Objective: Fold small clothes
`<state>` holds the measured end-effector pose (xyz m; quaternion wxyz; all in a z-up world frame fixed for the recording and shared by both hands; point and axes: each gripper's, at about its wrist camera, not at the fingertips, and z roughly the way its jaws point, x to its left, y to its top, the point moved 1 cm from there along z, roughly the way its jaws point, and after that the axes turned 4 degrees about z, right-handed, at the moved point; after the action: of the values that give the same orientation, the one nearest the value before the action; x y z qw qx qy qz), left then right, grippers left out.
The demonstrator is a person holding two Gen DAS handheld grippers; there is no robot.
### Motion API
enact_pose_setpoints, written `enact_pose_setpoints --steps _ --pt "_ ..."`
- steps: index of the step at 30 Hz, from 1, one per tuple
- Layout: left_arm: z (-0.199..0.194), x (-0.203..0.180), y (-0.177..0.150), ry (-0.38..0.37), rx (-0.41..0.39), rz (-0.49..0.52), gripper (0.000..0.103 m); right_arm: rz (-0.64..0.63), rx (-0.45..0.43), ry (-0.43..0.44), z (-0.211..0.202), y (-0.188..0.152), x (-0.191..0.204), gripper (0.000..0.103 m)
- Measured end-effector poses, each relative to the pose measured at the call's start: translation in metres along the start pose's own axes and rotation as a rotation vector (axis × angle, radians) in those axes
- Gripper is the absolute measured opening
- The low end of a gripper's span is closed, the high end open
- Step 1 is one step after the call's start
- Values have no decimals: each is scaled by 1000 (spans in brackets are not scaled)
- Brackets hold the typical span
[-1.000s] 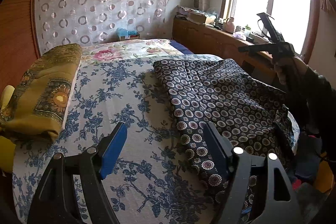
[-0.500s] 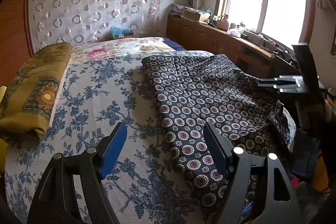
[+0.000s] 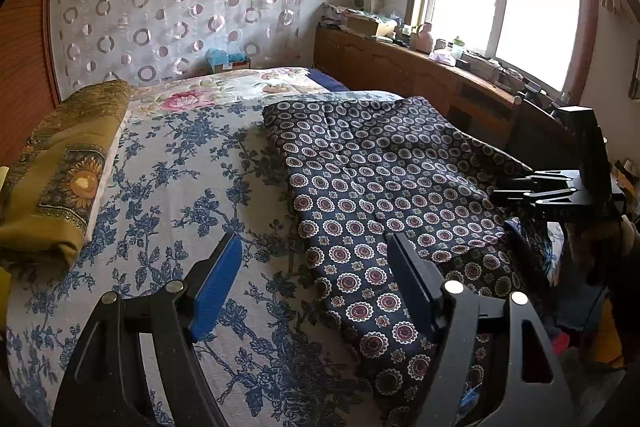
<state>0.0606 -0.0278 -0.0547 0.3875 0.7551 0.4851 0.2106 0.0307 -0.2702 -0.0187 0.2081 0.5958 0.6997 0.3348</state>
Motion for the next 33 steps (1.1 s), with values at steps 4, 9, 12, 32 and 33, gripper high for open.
enact_pose_setpoints --steps 4,9,12,32,33 --pt "1 -1 0 -1 3 -2 76 12 -6 10 3 -2 -2 42" --pt "4 -1 -2 -7 13 -7 76 -17 -3 20 11 -8 2 36" --pt "6 0 -3 -19 23 -14 76 -49 -5 29 9 -9 6 16" --pt "15 -18 -3 -50 56 30 76 -63 -73 -175 -16 3 -47 1" --pt "15 -19 -3 -49 56 30 76 -55 -65 -177 -15 3 -48 1"
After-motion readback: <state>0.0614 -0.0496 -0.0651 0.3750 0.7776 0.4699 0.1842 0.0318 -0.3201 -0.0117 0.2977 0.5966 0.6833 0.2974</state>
